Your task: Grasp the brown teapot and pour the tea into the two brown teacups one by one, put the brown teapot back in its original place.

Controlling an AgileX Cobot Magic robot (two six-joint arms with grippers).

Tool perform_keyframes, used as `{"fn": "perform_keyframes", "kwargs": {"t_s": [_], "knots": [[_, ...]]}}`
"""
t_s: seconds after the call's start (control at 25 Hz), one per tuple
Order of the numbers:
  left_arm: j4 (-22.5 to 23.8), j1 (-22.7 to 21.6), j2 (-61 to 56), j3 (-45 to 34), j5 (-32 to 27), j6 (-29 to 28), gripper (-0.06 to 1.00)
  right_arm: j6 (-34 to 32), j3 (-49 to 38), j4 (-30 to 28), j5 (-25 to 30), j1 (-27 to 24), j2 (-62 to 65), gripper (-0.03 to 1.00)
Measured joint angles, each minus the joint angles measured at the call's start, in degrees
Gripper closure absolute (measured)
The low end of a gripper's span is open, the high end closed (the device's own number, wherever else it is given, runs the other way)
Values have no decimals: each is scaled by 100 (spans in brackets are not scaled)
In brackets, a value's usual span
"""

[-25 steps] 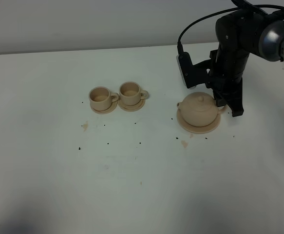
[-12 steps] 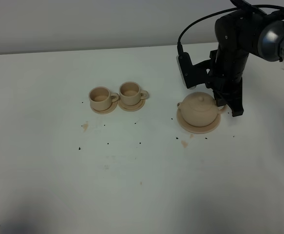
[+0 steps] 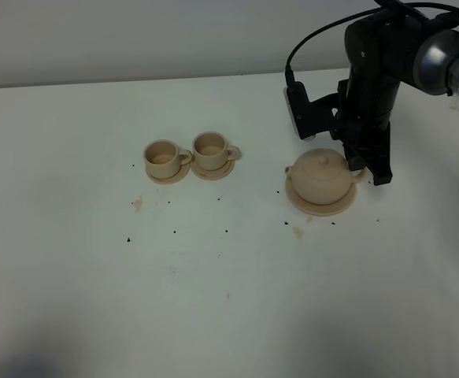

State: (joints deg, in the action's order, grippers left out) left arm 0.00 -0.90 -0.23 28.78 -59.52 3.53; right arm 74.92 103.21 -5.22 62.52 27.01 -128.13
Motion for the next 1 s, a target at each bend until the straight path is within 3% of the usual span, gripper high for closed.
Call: {"fn": "perform_keyframes", "kwargs": {"t_s": [0.52,1.0], "knots": [[0,0,0,0,0,0,62,-137,61,52,152,0,-6,83],[0,0,0,0,0,0,62,-162,250,439,336,-61,-31,84]]}}
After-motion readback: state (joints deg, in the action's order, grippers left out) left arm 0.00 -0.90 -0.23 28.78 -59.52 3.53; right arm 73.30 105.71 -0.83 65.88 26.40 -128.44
